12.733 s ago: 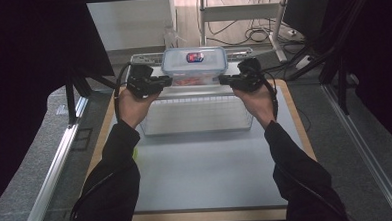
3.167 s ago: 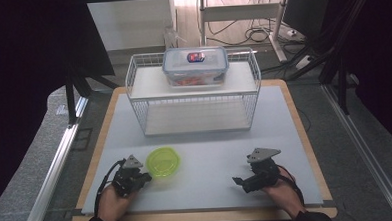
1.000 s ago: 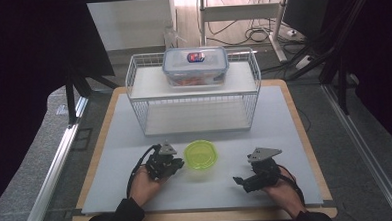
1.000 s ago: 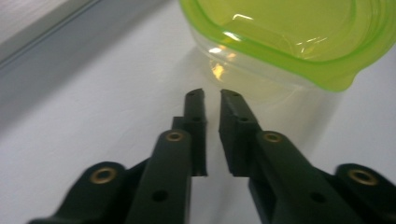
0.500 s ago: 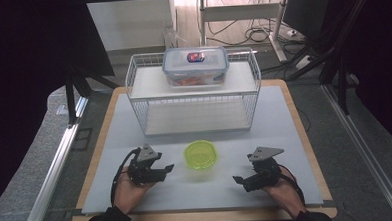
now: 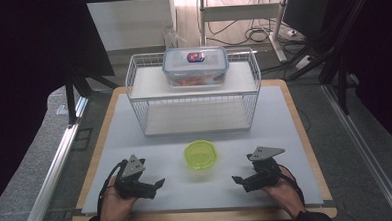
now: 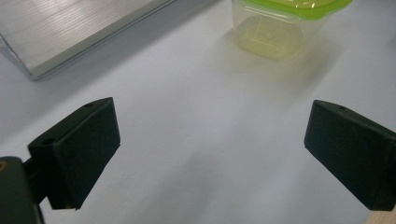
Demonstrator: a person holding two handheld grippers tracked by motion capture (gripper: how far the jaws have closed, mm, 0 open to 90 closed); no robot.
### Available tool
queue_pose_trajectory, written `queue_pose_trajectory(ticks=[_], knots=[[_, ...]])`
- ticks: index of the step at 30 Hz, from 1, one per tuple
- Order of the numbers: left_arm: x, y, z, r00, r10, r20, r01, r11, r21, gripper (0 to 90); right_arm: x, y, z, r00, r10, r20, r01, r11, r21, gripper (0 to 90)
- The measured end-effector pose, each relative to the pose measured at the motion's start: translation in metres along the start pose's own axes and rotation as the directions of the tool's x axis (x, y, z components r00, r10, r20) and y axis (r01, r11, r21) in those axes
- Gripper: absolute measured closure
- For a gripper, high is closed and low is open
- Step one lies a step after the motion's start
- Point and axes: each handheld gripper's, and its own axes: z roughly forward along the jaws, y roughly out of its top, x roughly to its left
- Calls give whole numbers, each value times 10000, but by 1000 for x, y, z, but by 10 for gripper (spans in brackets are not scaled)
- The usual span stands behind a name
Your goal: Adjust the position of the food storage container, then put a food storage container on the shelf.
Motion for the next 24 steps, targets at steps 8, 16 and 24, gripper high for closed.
queue_pose_trajectory(ticks=[8,16,24], knots=[[1,-8,-5,9998,-182,-71,180,9997,-165,22,1,1,-1,9996,30,272,-25,9999,-170,20],[2,-9,-4,9998,-172,-90,170,9998,-117,24,3,5,0,9980,443,451,-431,9987,-280,0],[2,-9,-1,9999,-19,-101,20,9999,111,26,6,19,-3,9956,865,369,-849,9955,-431,60]])
